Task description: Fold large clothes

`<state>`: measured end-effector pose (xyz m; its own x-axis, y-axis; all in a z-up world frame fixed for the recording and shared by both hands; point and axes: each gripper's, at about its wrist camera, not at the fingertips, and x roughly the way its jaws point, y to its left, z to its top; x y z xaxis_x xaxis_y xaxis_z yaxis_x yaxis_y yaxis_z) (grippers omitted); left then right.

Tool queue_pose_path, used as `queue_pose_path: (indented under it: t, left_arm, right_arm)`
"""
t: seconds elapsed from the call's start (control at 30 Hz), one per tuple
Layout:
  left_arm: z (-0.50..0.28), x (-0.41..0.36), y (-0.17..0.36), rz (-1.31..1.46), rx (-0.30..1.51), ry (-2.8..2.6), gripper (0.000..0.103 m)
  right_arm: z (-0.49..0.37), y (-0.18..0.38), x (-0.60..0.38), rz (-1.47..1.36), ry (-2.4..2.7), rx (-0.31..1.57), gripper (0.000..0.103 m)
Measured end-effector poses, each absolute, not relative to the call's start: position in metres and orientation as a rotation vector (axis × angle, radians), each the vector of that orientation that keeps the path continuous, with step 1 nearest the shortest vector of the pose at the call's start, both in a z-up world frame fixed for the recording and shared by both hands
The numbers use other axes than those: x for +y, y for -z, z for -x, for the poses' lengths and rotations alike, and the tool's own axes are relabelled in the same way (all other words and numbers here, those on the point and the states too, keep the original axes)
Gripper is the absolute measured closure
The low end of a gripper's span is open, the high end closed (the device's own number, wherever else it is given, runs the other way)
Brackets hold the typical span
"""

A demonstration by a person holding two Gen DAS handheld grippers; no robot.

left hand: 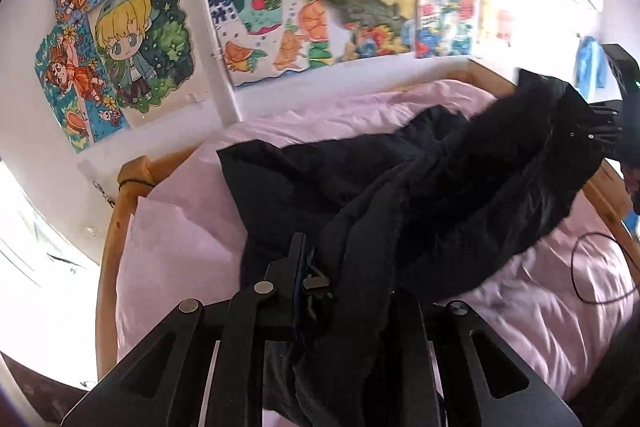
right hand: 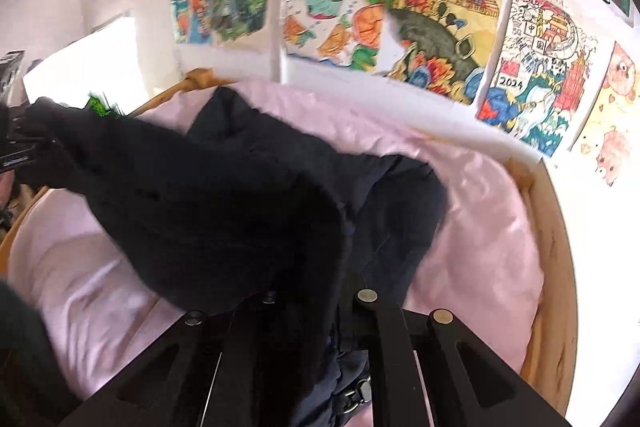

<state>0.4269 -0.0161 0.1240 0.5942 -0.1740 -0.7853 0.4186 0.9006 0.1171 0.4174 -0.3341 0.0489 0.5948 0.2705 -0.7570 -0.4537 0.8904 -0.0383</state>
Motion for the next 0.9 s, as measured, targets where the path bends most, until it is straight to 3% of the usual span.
queue_pose_path:
  t: [0.4,0.57,0.8,0.9]
  left_arm:
    - [-0.59,-0.016,-0.049,-0.205,0.976,0.333,0.088]
    - [-0.626,-0.005,-0.01,-0.155,1.024,0.362,0.088]
    - [-0.649,0.01,-0.003,-0.088,1.06,0.418,0.083]
    - [-0.652,0.022,-0.017,-0.057,1.074,0.514,0.077]
  right_arm:
    - [-0.563,0.016,-0.332,0.232,-0.33,0.813,0.092]
    - [-0.589,0.049,-0.332,0.273,-0.285,0.779,0.086]
    - [-0.618,0.077,-0.33,0.287,-0.275,0.75,0.084]
    - [-0.626,0.087,-0.333,0.293,-0.245,0.735,0.07]
